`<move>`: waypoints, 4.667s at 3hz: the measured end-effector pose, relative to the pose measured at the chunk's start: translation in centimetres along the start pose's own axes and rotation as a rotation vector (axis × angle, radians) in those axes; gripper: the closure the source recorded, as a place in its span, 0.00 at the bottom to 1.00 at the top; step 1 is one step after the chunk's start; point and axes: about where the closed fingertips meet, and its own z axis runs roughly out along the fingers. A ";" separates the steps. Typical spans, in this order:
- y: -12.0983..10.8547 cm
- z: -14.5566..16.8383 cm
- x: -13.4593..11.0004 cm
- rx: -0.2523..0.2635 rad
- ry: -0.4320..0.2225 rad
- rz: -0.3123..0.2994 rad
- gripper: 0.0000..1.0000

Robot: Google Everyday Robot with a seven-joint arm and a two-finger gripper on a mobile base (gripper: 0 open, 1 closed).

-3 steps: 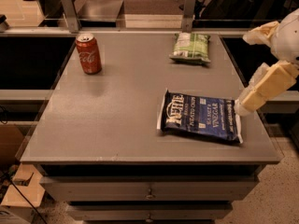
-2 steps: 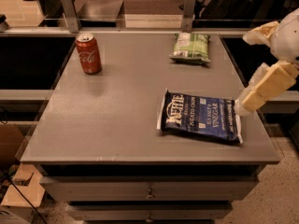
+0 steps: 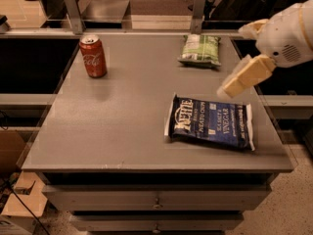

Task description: Pick green jalapeno chip bag

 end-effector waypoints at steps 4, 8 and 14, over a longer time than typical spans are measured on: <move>-9.4 5.8 2.9 0.104 -0.072 0.256 0.00; -13.9 13.8 3.6 0.093 -0.196 0.377 0.00; -19.0 18.2 2.7 0.159 -0.205 0.376 0.88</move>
Offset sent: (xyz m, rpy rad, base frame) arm 0.1211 -0.0393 -0.0369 0.2175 0.0298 -0.2935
